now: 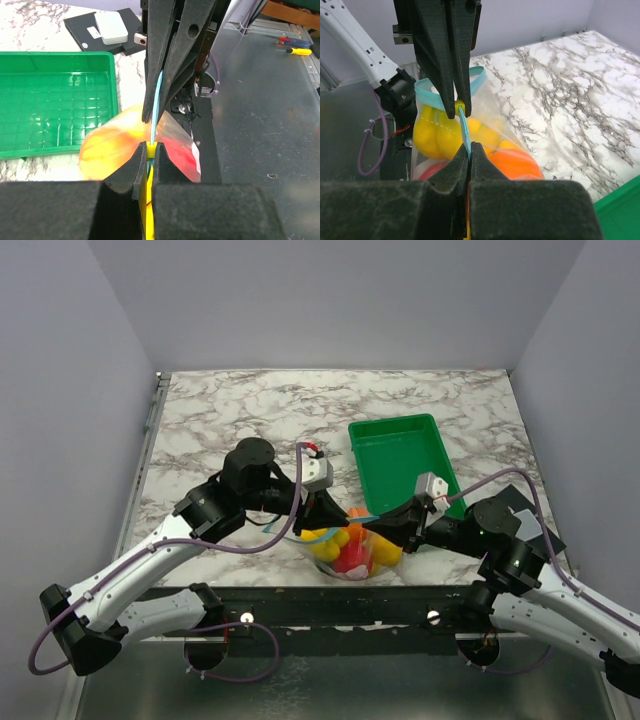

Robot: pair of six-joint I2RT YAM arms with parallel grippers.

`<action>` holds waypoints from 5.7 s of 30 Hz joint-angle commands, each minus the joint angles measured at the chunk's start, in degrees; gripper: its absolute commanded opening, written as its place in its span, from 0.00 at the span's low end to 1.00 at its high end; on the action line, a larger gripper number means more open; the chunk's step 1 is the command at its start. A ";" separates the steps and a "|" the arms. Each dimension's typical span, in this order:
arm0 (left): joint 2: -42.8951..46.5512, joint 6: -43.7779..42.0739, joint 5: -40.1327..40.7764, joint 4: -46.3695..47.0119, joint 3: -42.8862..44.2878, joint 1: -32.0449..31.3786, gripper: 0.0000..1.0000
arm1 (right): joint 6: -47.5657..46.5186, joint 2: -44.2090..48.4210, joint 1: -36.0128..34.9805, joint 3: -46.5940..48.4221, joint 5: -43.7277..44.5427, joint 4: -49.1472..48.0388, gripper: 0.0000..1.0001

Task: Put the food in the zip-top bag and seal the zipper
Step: Zip the zipper food storage bag at the center of the board, then adjust the fake fruit in the zipper food storage bag.

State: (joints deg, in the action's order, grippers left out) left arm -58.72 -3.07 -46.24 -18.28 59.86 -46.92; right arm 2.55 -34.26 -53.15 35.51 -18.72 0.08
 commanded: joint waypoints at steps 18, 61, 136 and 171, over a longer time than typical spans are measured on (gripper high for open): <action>8.06 2.13 9.09 -2.97 -2.42 0.39 0.00 | 1.19 3.59 0.32 -0.96 7.91 -1.35 0.01; 1.46 3.95 11.29 -7.91 -0.79 0.33 0.00 | -15.39 -15.03 0.32 17.41 -7.54 21.25 0.65; 5.91 17.87 9.59 -12.21 -9.21 0.27 0.13 | -17.90 -15.56 0.32 15.12 -8.60 17.68 0.01; -0.29 26.30 17.52 8.66 -18.16 -5.92 0.28 | -14.20 -9.63 0.32 11.26 -8.22 16.00 0.01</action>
State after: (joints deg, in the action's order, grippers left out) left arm -58.41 23.42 -35.70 -9.69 42.63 -52.27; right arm -12.23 -46.59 -52.84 46.17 -27.42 19.92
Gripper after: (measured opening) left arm 0.277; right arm 0.014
